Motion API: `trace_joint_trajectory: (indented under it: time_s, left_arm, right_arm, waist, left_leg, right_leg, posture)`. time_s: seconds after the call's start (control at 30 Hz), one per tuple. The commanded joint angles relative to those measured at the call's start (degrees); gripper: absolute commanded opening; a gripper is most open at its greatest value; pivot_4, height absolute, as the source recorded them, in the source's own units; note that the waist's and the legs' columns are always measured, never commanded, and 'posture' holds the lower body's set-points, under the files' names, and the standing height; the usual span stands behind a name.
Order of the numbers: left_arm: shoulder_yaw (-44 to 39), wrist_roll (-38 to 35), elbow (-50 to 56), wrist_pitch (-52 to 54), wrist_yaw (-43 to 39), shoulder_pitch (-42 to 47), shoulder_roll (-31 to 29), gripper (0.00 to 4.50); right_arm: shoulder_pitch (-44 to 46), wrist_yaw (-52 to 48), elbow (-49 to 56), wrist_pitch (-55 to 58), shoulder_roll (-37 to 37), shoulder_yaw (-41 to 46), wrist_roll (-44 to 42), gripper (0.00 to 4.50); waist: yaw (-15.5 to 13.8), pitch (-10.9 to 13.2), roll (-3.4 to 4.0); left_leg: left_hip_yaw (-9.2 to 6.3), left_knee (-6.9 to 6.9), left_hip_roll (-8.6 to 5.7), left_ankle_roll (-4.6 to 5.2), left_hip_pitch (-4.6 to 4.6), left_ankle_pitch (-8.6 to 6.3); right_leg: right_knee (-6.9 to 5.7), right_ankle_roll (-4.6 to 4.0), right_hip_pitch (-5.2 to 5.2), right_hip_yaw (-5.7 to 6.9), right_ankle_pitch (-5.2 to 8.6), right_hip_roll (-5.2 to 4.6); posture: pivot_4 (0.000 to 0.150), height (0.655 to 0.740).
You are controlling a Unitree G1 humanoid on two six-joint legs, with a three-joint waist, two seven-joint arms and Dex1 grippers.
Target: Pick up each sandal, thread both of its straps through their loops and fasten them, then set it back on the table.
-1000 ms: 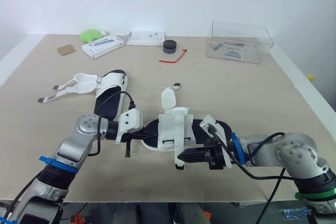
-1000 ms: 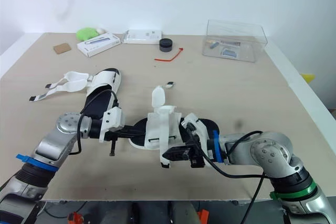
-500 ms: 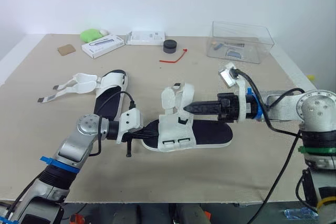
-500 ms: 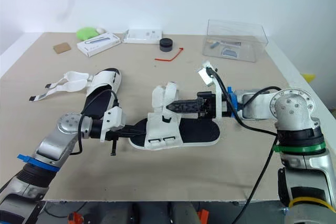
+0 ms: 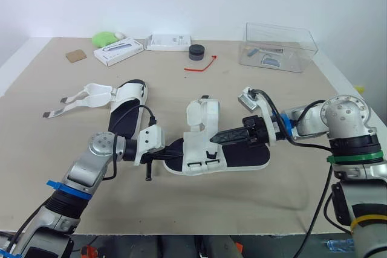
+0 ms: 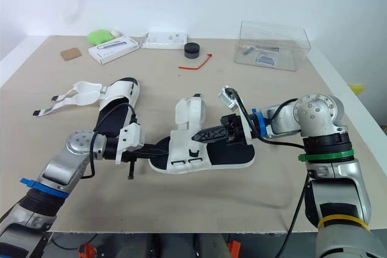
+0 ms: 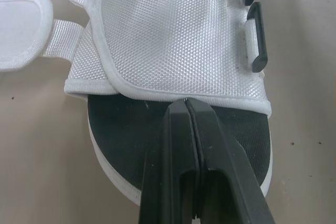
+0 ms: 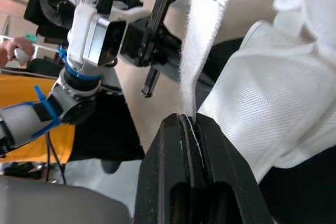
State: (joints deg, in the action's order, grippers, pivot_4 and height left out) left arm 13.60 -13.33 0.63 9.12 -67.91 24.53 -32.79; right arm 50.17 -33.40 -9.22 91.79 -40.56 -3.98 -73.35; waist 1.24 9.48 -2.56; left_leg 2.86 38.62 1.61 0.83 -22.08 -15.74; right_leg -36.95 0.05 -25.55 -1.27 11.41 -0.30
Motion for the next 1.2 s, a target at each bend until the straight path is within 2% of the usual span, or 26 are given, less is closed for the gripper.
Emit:
trace_joint_trajectory:
  time_s: [0.03, 0.47, 0.93, 1.2]
  left_arm:
    - [-0.3, 0.3, 1.9, -0.4, 0.3, -0.8, -0.6, 0.0]
    - [0.1, 0.4, 2.4, -0.2, 0.8, -1.4, -0.2, 0.0]
    - [0.2, 0.5, 1.8, -0.2, 1.4, -1.1, 0.5, 0.0]
    - [0.3, 0.8, 0.9, -0.5, 1.3, -0.5, 0.8, 0.0]
  right_arm:
    - [0.8, 0.5, 0.5, 0.7, 0.1, 1.2, -0.9, 0.01]
    - [-1.3, 2.2, 1.3, 0.7, -1.9, -1.7, -2.0, 0.01]
    - [-2.3, 0.2, 8.9, 0.7, -1.6, -1.3, 0.1, 0.01]
    - [-2.0, 2.9, 10.3, 0.7, -1.7, -1.8, -2.8, 0.01]
  waist:
    - [0.0, 0.0, 0.0]
    - [0.0, 0.0, 0.0]
    - [0.0, 0.0, 0.0]
    - [0.0, 0.0, 0.0]
  left_leg:
    - [0.01, 0.0, 0.0, 0.0, 0.0, 0.0]
    - [0.0, 0.0, 0.0, 0.0, -0.01, 0.0]
    - [-0.04, 0.0, 0.0, 0.02, -0.01, -0.01]
    - [-0.04, 0.0, 0.0, 0.02, -0.01, -0.01]
  right_leg:
    - [0.01, 0.0, 0.0, 0.0, 0.0, -0.01]
    - [0.01, 0.0, 0.0, 0.01, 0.0, 0.0]
    - [0.02, 0.04, 0.0, 0.03, 0.02, 0.01]
    - [0.02, 0.02, 0.0, 0.04, 0.01, 0.01]
  posture:
    - [0.15, 0.74]
    - [0.15, 0.74]
    - [0.15, 0.74]
    - [0.15, 0.74]
